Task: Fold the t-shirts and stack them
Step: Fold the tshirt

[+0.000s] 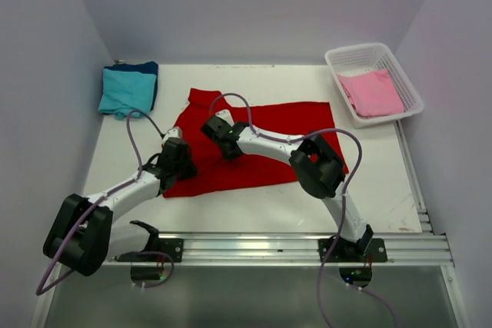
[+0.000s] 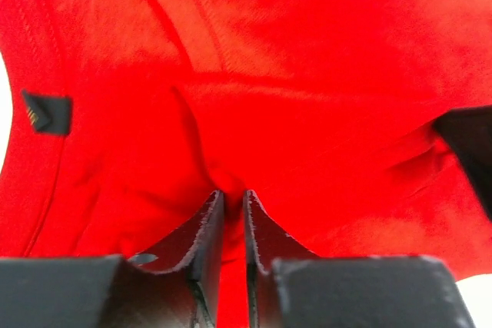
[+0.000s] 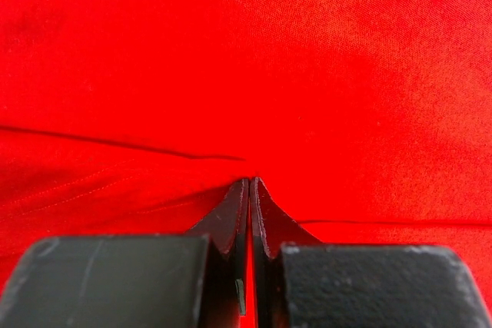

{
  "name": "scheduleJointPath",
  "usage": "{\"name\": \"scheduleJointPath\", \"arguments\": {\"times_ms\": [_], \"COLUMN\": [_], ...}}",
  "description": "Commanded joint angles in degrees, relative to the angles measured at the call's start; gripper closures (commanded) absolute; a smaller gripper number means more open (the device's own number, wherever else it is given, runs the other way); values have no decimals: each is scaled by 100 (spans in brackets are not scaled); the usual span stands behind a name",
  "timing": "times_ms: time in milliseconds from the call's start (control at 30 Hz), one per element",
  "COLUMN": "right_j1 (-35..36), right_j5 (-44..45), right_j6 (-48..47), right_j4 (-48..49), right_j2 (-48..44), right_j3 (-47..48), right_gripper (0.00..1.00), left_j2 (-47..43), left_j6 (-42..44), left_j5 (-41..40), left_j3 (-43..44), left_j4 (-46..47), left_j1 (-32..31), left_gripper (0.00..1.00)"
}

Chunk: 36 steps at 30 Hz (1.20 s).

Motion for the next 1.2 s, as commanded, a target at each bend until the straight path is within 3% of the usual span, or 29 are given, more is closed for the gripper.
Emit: {"name": "scheduleJointPath", "arguments": {"times_ms": [0, 300, 467, 900, 1000, 1033, 1100, 1167], "right_j1": [-23, -32, -23, -32, -23, -23, -23, -32], "right_j5": [7, -28, -10, 69, 139, 156, 192, 297], "right_j6": [93, 93, 101, 110, 154, 163, 189, 198], "right_j4": [146, 190, 208, 234, 243, 243, 269, 340], "right_j2": [-228, -237, -272, -430, -509, -544, -632, -834], "right_j3": [-140, -184, -210, -395, -465, -509, -588, -737], "right_gripper": [100, 100, 100, 98, 72, 44, 1, 1], "left_j2": [-52, -482, -500, -430, -439, -430, -386, -316], "left_j6": [106, 80, 89, 106, 167, 176, 220, 220], "left_j5": [-45, 25, -45, -229, -300, -309, -317, -309], "left_j3": [-88, -35, 18, 61, 201, 254, 386, 474], "left_j4": [747, 573, 633, 985, 1003, 1003, 1003, 994], "left_j1": [22, 22, 31, 128, 189, 198, 233, 268], "left_gripper": [83, 88, 100, 100, 100, 100, 100, 100]}}
